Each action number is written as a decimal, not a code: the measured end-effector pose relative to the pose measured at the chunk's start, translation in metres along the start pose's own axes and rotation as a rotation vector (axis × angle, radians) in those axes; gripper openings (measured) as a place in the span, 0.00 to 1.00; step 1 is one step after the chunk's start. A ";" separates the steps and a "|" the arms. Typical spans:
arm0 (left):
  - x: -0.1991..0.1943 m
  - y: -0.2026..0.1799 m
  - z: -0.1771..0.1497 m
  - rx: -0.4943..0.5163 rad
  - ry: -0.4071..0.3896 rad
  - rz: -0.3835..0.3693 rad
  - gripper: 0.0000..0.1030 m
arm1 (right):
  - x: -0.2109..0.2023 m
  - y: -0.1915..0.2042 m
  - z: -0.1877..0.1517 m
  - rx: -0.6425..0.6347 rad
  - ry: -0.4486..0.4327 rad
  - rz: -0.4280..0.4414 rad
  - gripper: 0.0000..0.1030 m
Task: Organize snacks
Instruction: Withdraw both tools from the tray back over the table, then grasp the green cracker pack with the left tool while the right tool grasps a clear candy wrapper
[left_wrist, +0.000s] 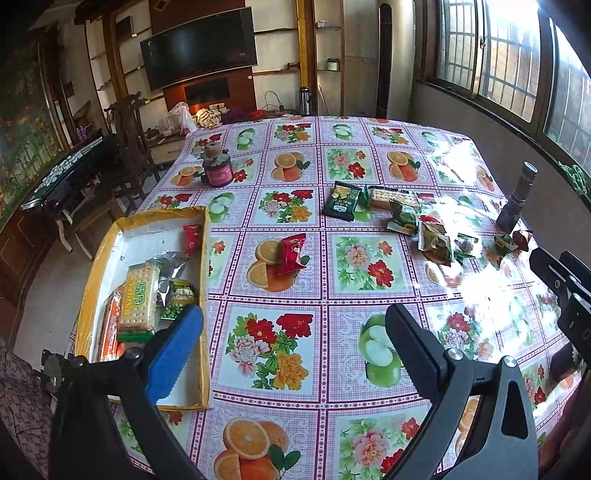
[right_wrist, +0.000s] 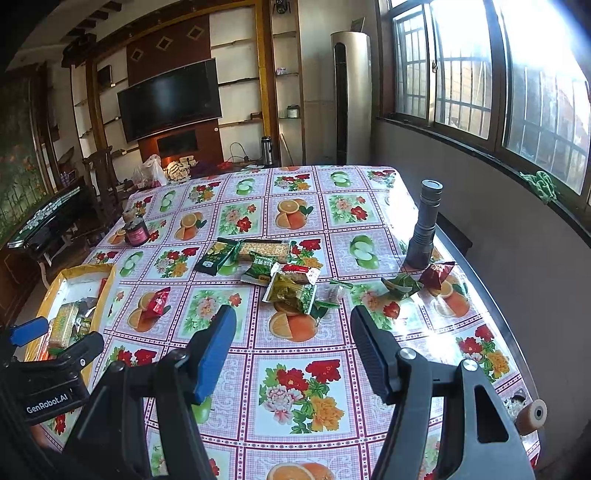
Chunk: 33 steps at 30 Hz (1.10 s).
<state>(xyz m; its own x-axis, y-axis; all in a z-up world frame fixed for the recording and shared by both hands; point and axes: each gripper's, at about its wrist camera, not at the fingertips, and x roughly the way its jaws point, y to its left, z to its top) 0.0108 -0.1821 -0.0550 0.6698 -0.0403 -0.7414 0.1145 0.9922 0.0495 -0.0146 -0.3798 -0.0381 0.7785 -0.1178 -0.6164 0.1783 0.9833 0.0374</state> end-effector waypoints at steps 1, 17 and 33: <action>0.000 0.000 0.000 0.000 0.000 0.000 0.96 | 0.000 0.001 0.000 -0.001 0.000 -0.002 0.63; 0.039 -0.036 0.026 0.059 0.036 -0.101 0.96 | 0.037 -0.092 -0.014 0.263 0.096 0.189 0.63; 0.219 -0.060 0.115 0.164 0.209 0.009 0.96 | 0.171 -0.081 0.016 0.082 0.269 0.188 0.64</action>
<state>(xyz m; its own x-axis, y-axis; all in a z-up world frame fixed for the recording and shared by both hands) 0.2350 -0.2639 -0.1438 0.5073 0.0108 -0.8617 0.2379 0.9593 0.1521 0.1137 -0.4817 -0.1344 0.6180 0.1157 -0.7776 0.1031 0.9686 0.2261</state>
